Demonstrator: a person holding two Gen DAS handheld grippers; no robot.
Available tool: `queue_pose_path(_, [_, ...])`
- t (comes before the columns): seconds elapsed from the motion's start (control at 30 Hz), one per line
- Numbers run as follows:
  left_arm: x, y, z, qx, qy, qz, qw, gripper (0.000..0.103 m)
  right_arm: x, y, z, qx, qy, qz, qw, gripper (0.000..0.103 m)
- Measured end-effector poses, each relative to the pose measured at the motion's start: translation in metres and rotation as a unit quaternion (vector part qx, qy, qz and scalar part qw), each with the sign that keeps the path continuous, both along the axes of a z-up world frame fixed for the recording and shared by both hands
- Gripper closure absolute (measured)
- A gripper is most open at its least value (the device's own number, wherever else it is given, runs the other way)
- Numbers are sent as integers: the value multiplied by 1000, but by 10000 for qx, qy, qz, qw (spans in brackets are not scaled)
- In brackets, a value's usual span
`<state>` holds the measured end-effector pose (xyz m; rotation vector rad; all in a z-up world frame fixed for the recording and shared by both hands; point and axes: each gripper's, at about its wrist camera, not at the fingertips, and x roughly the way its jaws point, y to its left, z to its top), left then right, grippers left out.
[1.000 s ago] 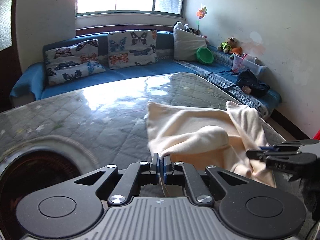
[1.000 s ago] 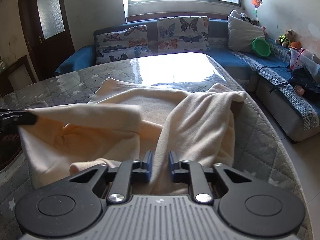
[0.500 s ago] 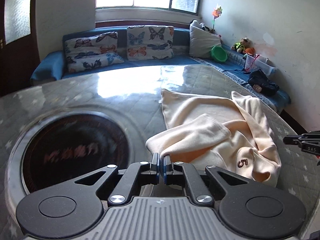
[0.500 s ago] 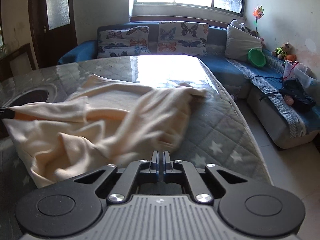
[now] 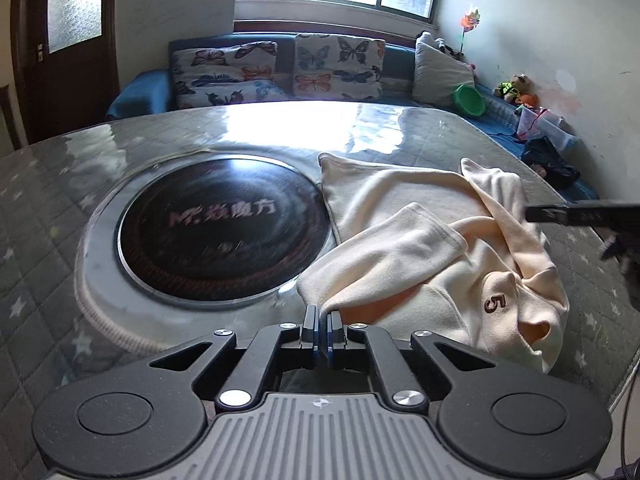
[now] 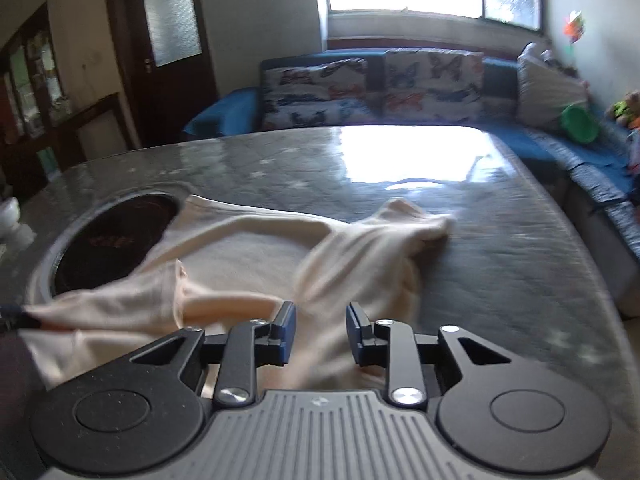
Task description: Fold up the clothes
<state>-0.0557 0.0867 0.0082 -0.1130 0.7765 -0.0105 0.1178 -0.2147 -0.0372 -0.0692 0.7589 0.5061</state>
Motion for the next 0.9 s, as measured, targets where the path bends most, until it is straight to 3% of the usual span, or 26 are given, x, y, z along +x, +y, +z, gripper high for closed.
queue_pose_path(0.13, [-4,5,-2,-68,57,50,9999,98,10,27,-15,-234,179,189,9994,71])
queue_pose_path(0.17, [-5,5,-2,-75,60,50,9999,97,10,31,-19,-357,150,211,9990,75])
queue_pose_path(0.2, [-6,5,-1,-62,41,32,10000,94,10,35,-22,-518,88,237,9983,88])
queue_pose_path(0.23, [-8,5,0,-49,21,15,10000,94,7,35,-23,-584,25,240,9980,94])
queue_pose_path(0.3, [-11,3,5,-5,-62,-58,10000,93,1,32,-23,-630,-102,223,9977,100])
queue_pose_path(0.53, [-15,-22,29,20,-497,-665,9965,67,-32,-10,-5,-695,-404,-93,9967,101])
queue_pose_path(0.7, [0,-63,29,-26,-567,-1481,9873,65,-57,-39,4,-710,-463,-325,9959,101])
queue_pose_path(0.9, [27,-117,2,246,-355,-2207,9744,60,-78,-64,5,-592,-264,-517,9966,100])
